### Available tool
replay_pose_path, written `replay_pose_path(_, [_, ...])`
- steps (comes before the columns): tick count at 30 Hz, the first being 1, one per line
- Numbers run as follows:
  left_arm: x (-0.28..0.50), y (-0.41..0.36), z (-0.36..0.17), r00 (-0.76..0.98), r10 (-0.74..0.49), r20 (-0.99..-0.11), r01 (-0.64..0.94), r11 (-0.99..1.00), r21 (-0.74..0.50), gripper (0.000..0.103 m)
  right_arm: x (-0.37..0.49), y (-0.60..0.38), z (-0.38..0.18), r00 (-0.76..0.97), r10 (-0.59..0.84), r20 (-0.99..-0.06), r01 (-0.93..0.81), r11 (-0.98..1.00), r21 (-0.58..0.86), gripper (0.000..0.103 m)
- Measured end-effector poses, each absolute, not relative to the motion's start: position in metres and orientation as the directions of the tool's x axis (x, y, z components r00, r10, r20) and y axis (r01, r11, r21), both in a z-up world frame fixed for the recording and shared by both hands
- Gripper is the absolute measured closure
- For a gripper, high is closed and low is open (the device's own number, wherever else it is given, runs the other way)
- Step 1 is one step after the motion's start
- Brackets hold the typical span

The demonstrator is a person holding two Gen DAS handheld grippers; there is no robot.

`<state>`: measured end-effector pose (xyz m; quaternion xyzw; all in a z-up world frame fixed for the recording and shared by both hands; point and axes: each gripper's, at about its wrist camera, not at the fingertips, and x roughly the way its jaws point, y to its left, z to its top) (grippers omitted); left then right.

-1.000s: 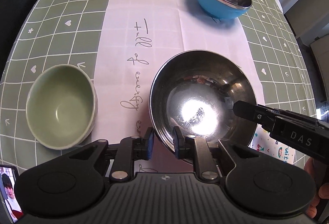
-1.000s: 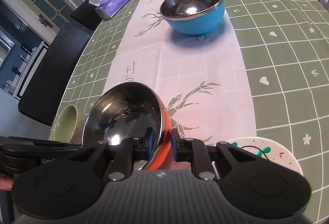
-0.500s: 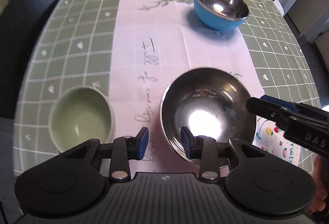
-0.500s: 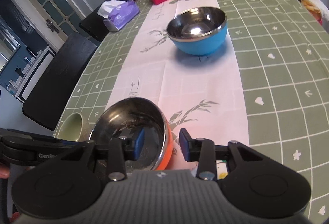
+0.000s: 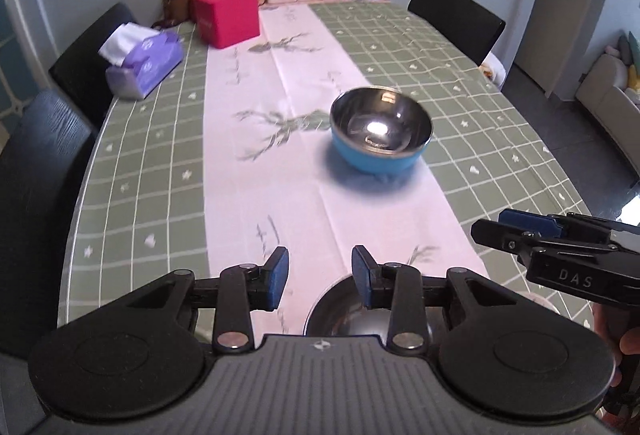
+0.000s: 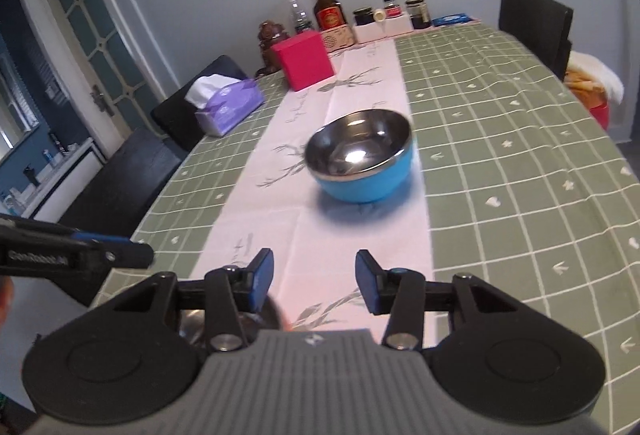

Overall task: Organize plates and bowls
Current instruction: 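Move both grippers to the blue bowl rim and close them on it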

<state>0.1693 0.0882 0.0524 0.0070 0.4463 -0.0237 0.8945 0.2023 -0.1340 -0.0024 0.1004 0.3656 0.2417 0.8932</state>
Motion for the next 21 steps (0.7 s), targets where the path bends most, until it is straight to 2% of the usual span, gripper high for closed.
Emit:
replay_pose_path(15, [0.247,0.075,0.022,0.593,-0.047,-0.803,0.036,0.999,-0.032,0.061,0.277,-0.153,-0.017,0.625,0.402,-0.669,-0.218,0.913,0.344,0.057])
replay_pose_path(21, [0.272,0.071,0.009,0.654,-0.068,-0.754,0.014,0.997,-0.077,0.061,0.303,-0.147,-0.027,0.609,0.379,-0.697,-0.205,0.924,0.323,0.058])
